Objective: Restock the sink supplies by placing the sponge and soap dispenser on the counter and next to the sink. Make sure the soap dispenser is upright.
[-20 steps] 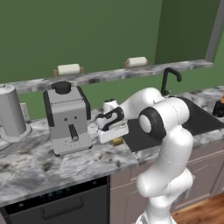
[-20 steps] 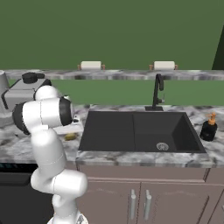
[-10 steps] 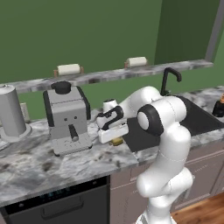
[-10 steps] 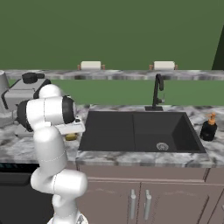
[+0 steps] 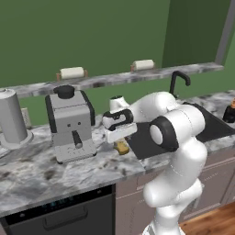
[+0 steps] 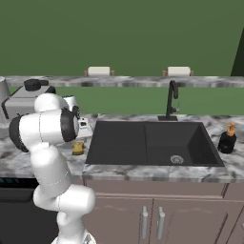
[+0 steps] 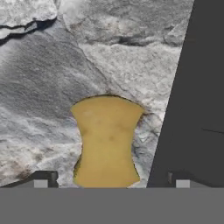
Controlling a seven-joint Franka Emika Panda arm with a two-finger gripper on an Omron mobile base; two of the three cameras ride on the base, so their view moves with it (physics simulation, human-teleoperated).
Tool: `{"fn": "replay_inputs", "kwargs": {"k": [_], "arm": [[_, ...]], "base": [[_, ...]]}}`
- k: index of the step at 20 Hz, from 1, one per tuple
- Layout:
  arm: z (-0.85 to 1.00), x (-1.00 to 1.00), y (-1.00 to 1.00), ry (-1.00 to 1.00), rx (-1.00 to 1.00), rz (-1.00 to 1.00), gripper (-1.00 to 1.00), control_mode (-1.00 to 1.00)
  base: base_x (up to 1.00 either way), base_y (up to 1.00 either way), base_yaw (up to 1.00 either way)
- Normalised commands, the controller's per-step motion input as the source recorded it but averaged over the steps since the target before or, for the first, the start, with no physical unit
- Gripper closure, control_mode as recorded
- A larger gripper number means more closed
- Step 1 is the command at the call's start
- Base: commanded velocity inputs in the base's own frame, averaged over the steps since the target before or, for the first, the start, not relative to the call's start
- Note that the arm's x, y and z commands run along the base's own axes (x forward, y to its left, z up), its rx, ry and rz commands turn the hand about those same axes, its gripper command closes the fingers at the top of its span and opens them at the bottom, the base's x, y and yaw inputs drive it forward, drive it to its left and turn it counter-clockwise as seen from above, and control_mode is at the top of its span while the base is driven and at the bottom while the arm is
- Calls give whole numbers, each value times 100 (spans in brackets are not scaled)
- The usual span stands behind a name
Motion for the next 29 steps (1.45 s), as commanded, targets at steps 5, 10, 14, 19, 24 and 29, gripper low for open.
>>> {"fn": "replay_inputs", "kwargs": {"k": [5, 10, 14, 19, 24, 29], "arm": [[100, -50, -31, -31, 0, 0, -100, -100], [100, -75, -24, -27, 0, 0, -100, -100], [87, -88, -23, -23, 0, 0, -100, -100], [58, -90, -31, -20, 1, -1, -100, -100], [31, -91, -29, -18, 6, -3, -100, -100], [47, -77, -20, -8, 7, -1, -100, -100]], "base": [[0, 0, 0], [0, 0, 0], [0, 0, 0], [0, 0, 0], [0, 0, 0], [0, 0, 0]]}}
